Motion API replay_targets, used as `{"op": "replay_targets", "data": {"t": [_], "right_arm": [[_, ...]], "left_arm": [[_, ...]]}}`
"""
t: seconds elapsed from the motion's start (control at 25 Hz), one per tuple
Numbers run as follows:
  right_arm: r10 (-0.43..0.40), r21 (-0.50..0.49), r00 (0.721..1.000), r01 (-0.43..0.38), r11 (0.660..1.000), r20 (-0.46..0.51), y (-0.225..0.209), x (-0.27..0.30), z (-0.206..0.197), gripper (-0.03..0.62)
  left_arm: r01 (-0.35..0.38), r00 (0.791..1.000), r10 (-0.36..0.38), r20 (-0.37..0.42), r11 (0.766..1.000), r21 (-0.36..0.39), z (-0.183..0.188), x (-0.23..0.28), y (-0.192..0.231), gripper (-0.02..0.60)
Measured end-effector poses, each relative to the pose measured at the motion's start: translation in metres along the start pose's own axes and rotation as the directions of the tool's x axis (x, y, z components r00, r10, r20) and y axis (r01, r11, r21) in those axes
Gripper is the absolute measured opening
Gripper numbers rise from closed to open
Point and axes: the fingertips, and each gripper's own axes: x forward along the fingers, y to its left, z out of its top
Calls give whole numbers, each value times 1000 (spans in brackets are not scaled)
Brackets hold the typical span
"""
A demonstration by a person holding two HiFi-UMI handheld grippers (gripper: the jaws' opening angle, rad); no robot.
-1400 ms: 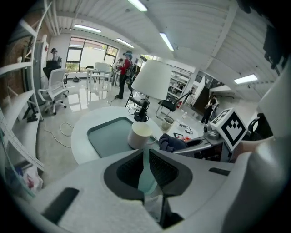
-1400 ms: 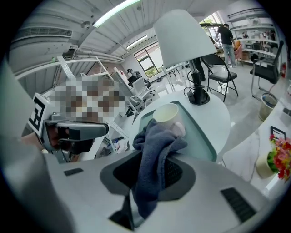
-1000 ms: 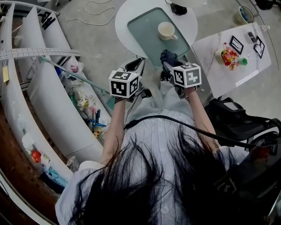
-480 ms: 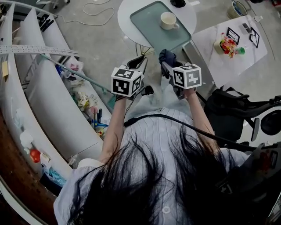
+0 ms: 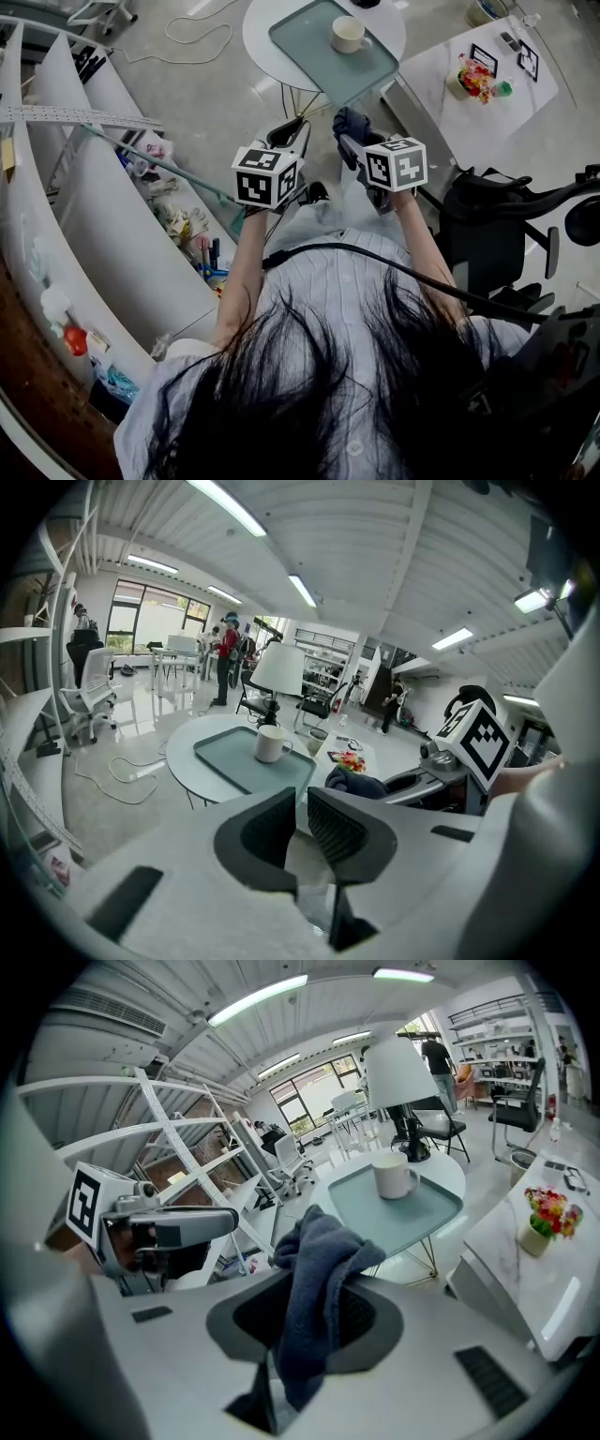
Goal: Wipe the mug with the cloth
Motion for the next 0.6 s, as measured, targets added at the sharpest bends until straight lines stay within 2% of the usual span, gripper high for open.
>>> {"op": "replay_targets", "data": {"t": [0.24,0.6], "right_arm": [[-10,11,1000,10,1000,23,5,-10,-3,94],[-17,-24,1000,18,1000,20,14,-12,-4,94]], "left_arm": [[22,1000,-22,13,1000,20,-2,-3,-9,52],[40,999,-40,20,999,37,-1,-5,-15,52]]}}
